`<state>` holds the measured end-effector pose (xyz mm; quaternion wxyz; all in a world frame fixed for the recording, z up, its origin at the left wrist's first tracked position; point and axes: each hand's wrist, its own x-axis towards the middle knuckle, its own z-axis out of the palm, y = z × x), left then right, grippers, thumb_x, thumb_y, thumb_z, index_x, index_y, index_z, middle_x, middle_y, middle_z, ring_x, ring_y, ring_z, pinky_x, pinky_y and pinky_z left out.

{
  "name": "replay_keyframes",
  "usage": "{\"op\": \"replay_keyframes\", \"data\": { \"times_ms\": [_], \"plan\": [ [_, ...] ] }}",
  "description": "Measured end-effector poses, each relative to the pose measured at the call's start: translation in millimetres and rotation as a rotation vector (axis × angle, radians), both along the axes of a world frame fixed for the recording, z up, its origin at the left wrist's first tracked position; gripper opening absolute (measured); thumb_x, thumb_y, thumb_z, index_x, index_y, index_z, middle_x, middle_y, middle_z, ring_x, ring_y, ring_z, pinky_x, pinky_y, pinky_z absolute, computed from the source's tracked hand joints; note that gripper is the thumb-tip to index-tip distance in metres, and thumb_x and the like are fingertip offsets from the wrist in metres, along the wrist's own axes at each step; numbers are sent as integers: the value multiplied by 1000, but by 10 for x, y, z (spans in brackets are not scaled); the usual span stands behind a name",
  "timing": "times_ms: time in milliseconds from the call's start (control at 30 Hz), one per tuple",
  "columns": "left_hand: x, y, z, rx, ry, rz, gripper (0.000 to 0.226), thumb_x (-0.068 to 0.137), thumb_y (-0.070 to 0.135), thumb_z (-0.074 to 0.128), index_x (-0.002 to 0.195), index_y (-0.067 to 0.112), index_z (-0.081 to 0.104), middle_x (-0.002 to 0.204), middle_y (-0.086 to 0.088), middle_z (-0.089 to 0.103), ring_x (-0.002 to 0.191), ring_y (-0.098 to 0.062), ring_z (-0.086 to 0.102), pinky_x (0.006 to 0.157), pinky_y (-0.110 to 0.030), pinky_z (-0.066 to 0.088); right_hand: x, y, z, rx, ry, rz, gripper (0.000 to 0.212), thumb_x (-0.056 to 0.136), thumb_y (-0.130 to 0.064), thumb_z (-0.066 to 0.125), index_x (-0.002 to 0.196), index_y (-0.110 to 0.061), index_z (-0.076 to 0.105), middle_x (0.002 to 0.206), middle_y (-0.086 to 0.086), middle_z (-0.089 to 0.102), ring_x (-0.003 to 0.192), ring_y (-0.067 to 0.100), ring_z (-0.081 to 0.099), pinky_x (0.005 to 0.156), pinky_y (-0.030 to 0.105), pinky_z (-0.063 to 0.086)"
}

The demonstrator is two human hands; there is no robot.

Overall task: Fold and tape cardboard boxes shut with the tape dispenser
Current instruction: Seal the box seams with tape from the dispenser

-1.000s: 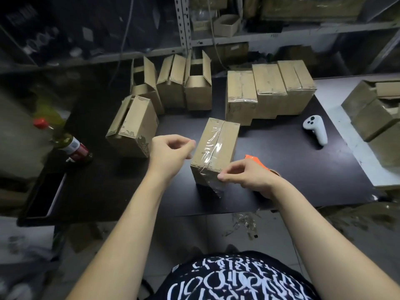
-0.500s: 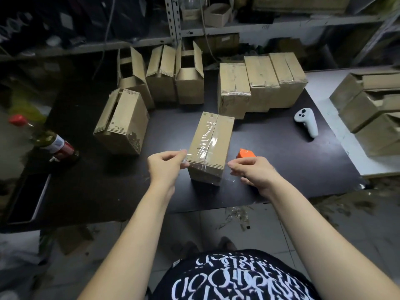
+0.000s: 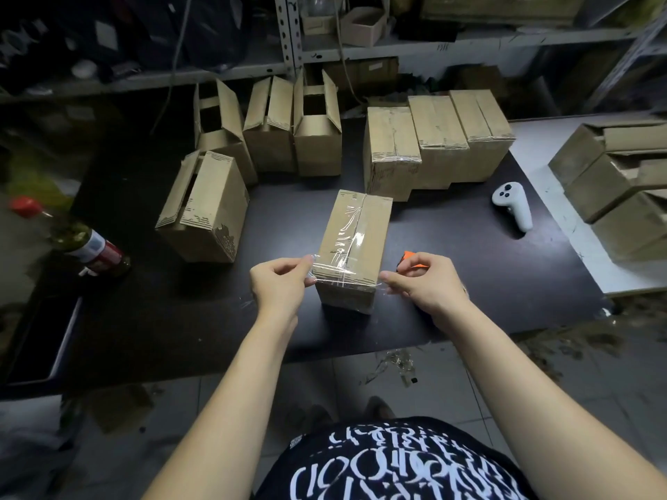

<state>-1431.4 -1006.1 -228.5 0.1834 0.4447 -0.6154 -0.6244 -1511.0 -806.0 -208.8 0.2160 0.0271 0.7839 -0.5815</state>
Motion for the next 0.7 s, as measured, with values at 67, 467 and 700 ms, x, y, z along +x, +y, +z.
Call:
{"op": "replay_keyframes", "data": {
  "times_ms": [67,467,700],
  "plan": [
    [-17,-32,-32,11,6,2,9,83,13,84,76,10,79,65,-2,73,58,-15,69,62,-25,55,13,-13,26,34,19,7,27,82,-11,87,92,-4,63,78,17,75,43,-3,61,42,6,38],
    [-62,-98,-179,368,-77,16,18,85,19,83,75,10,71,80,-7,76,75,-16,76,45,-22,42,-38,4,-210,13,-38,16,30,81,-17,87,83,-12,58,73,10,75,73,18,78,57,22,50],
    [-107,-198,-126,569,-189,-84,21,88,21,80,102,10,68,87,-6,76,64,-11,72,35,-16,37,-26,11,-320,-19,-102,21,23,84,-26,85,87,-16,64,86,5,79,81,10,77,64,23,52]
  ]
}}
